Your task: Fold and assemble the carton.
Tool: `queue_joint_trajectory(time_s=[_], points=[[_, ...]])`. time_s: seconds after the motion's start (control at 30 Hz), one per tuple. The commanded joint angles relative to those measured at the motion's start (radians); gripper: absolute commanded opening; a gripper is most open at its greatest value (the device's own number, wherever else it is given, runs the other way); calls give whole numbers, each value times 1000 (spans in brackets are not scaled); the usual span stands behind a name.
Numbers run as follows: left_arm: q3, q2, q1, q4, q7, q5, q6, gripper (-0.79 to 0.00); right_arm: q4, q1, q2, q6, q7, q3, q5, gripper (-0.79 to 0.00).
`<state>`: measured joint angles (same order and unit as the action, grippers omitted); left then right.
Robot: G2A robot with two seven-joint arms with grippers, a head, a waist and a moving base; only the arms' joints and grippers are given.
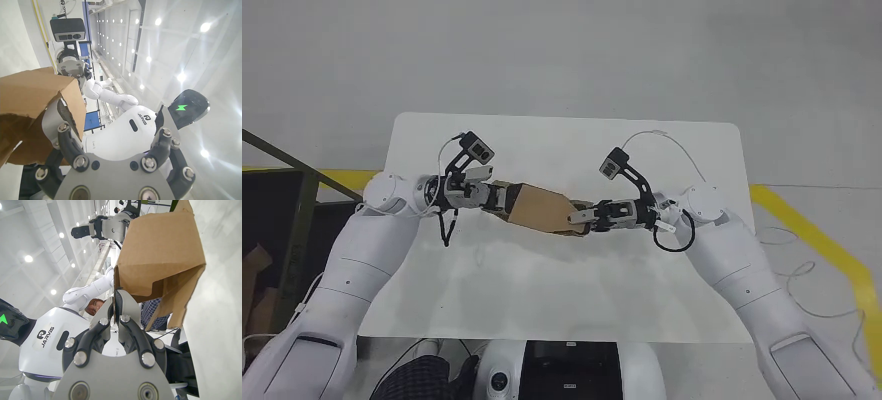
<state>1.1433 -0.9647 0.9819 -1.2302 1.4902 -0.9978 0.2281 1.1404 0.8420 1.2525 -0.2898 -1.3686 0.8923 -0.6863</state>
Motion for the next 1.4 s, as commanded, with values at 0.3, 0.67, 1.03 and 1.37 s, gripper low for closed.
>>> queue_joint_trajectory(time_s=[0.3,0.67,1.03,1.37], points=[[-5,-6,6,-13,24,62,-20,-446,-16,-7,6,-3,-1,0,5,-785],[-12,-3,10,-23,-10,219,-33,-523,-17,-16,8,0,-14,5,28,-785],[-8,-6,26,-48,-16,210,-49,-640,-18,-21,14,2,-17,2,34,-785],[2,-7,35,-42,-14,221,-49,-785,-22,-22,16,5,-13,8,31,0]])
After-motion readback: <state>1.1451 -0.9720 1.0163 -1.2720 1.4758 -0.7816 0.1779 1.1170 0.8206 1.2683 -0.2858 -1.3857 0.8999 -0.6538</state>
